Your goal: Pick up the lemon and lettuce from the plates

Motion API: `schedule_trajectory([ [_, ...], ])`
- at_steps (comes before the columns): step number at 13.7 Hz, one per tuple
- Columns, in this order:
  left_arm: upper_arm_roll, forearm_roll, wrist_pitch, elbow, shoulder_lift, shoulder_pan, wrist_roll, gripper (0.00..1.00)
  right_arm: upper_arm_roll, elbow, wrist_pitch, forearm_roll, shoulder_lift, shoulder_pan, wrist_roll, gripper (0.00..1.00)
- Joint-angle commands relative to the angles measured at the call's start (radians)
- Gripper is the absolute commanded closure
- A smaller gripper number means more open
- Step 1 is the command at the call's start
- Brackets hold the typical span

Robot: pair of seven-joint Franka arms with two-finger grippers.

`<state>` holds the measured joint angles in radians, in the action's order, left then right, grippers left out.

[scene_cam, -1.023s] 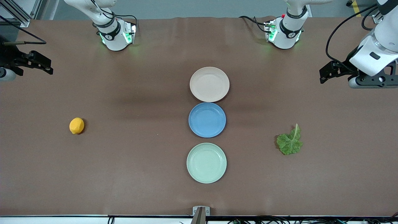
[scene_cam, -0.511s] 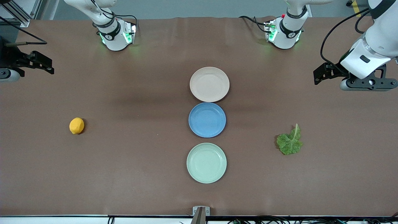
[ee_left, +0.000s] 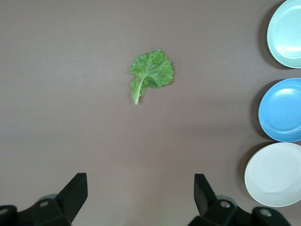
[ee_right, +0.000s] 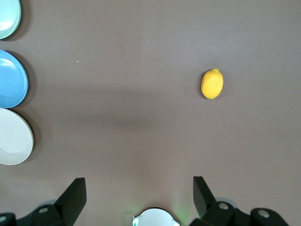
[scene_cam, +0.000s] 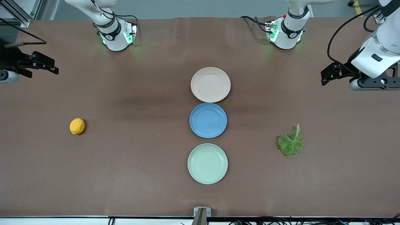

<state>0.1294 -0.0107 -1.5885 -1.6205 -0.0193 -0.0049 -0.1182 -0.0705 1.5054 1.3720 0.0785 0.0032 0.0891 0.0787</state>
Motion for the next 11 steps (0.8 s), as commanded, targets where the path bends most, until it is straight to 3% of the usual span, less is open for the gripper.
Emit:
schedule_trajectory([
  [1, 0.006, 0.017, 0.004, 0.007, -0.011, 0.019, 0.017, 0.0, -0.006, 0.018, 0.01, 0.003, -0.014, 0.011, -0.017, 0.0],
  [3, 0.012, 0.021, -0.001, 0.01, -0.013, 0.019, 0.015, 0.0, -0.012, 0.018, 0.019, -0.077, -0.014, -0.008, -0.02, 0.0],
  [11, 0.015, 0.017, -0.037, 0.031, -0.001, 0.013, 0.015, 0.0, -0.012, 0.018, 0.018, -0.077, -0.017, -0.012, -0.02, 0.0],
])
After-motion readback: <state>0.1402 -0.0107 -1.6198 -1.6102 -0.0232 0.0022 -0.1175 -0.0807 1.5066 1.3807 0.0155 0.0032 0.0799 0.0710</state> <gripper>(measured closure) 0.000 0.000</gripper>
